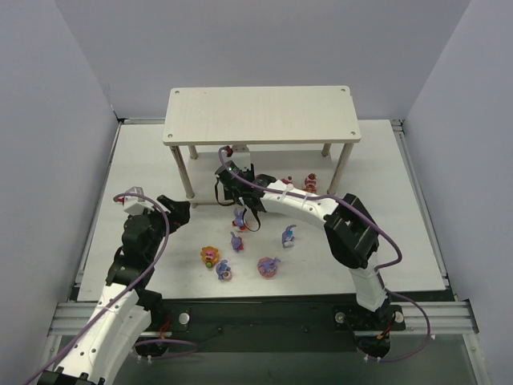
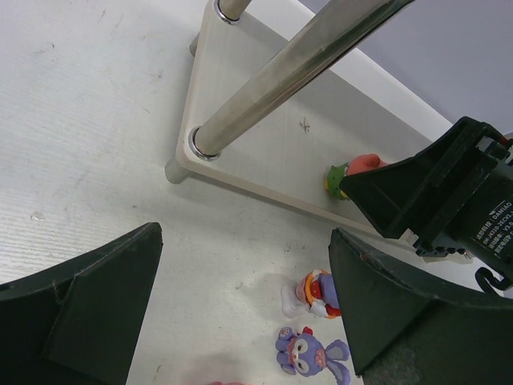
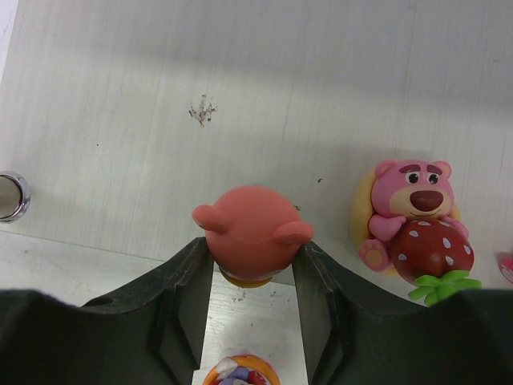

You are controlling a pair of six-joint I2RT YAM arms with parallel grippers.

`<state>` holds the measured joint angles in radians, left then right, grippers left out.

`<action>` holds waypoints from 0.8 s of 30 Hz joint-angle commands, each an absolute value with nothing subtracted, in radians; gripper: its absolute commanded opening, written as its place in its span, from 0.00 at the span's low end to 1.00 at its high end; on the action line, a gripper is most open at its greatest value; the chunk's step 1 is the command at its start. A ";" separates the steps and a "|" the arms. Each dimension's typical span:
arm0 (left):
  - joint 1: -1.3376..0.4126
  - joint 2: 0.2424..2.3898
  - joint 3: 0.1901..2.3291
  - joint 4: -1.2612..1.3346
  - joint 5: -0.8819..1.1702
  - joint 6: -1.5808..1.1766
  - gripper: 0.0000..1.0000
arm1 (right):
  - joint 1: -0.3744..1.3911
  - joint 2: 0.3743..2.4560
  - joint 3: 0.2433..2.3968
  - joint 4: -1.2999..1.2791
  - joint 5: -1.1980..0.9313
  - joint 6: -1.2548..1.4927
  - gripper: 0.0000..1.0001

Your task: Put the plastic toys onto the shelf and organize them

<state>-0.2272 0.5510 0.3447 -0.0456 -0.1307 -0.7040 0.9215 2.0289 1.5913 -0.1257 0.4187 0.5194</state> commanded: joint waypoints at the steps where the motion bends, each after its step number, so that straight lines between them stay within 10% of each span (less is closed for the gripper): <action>1: -0.225 0.538 0.380 -0.043 -0.144 -0.712 0.95 | 0.914 2.040 1.634 -0.153 0.443 0.525 0.17; 24: -0.225 0.537 0.380 -0.045 -0.147 -0.712 0.95 | 0.913 2.059 1.643 -0.158 0.460 0.526 0.48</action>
<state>-0.2272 0.5461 0.3447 -0.0505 -0.1349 -0.7040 0.9215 2.0430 1.6085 -0.1326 0.4263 0.5224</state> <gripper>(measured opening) 0.952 0.472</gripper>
